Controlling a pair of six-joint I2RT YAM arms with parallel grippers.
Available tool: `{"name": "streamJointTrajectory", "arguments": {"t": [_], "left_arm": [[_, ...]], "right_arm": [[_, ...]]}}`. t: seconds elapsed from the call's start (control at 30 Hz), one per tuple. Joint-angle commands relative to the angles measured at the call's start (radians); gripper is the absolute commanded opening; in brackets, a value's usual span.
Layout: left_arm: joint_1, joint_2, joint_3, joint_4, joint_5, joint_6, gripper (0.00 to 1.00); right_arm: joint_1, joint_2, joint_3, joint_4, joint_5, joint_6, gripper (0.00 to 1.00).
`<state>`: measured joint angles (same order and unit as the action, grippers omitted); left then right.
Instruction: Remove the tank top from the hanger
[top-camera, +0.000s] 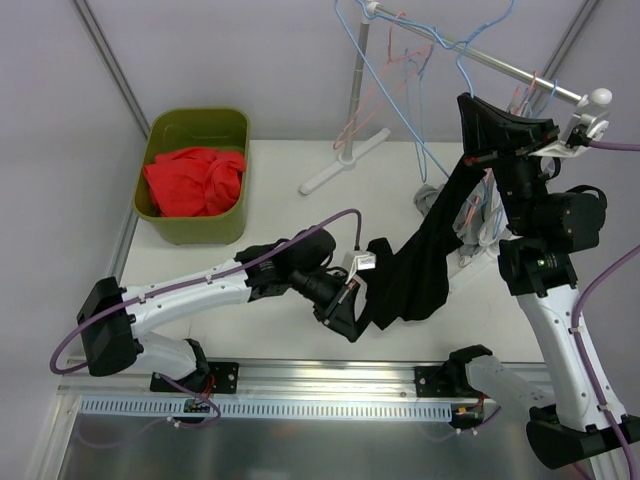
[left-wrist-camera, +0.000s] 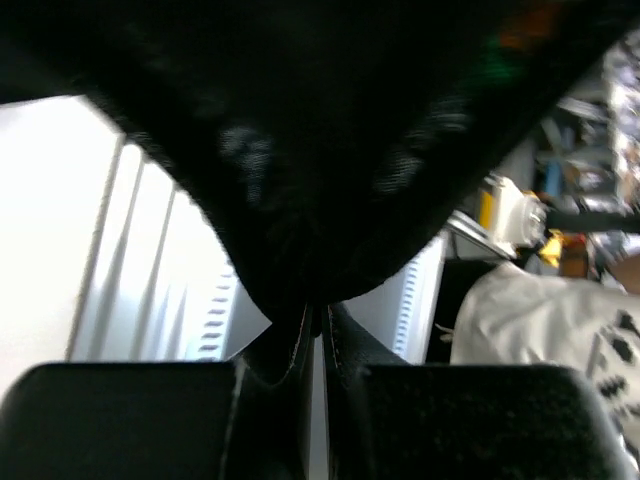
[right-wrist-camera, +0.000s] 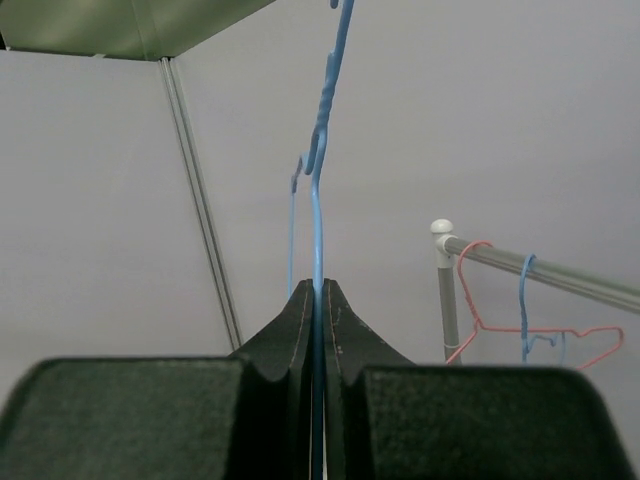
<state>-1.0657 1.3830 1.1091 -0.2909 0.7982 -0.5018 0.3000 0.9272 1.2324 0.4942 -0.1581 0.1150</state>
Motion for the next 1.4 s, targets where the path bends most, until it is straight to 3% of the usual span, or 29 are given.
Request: {"name": "streamJointTrajectory", "arguments": {"t": [0.0, 0.07, 0.17, 0.4, 0.5, 0.6, 0.73, 0.93, 1.07, 1.2, 1.27, 1.37], "left_arm": [[0.003, -0.061, -0.122, -0.089, -0.212, 0.039, 0.0], [0.003, -0.061, -0.184, -0.152, -0.334, 0.025, 0.0], [0.001, -0.085, -0.235, -0.186, -0.407, 0.002, 0.0], [0.003, -0.105, -0.186, -0.316, -0.724, -0.021, 0.0], [0.001, -0.082, -0.147, -0.332, -0.674, -0.003, 0.0], [0.001, -0.102, -0.085, -0.326, -0.66, -0.006, 0.0], [0.001, -0.128, 0.105, -0.32, -0.657, 0.028, 0.0], [0.0, -0.107, 0.326, -0.213, -0.57, 0.026, 0.0], [0.0, -0.076, 0.379, -0.143, -0.505, 0.003, 0.0], [0.001, -0.065, 0.242, -0.146, -0.485, -0.036, 0.0], [0.001, -0.102, 0.137, -0.151, -0.533, -0.079, 0.0], [0.001, -0.22, -0.076, -0.247, -0.756, -0.2, 0.0]], "right_arm": [[0.002, -0.022, 0.122, 0.09, -0.029, -0.164, 0.0], [0.002, -0.022, 0.133, 0.057, -0.029, -0.184, 0.0], [0.002, -0.024, 0.115, 0.058, -0.017, -0.169, 0.0], [0.007, 0.001, 0.073, 0.113, 0.04, -0.077, 0.0], [0.013, 0.007, 0.059, 0.164, 0.115, -0.043, 0.0], [0.017, 0.033, 0.065, 0.193, 0.078, 0.037, 0.0], [0.047, 0.077, 0.039, 0.334, 0.152, 0.19, 0.0], [0.157, 0.139, 0.075, 0.501, 0.267, 0.143, 0.0], [0.194, 0.186, 0.108, 0.586, 0.25, 0.085, 0.0], [0.2, 0.187, 0.168, 0.479, 0.219, -0.143, 0.0], [0.202, 0.165, 0.232, 0.27, 0.174, -0.217, 0.0], [0.225, 0.089, 0.255, 0.046, 0.104, -0.305, 0.0]]}}
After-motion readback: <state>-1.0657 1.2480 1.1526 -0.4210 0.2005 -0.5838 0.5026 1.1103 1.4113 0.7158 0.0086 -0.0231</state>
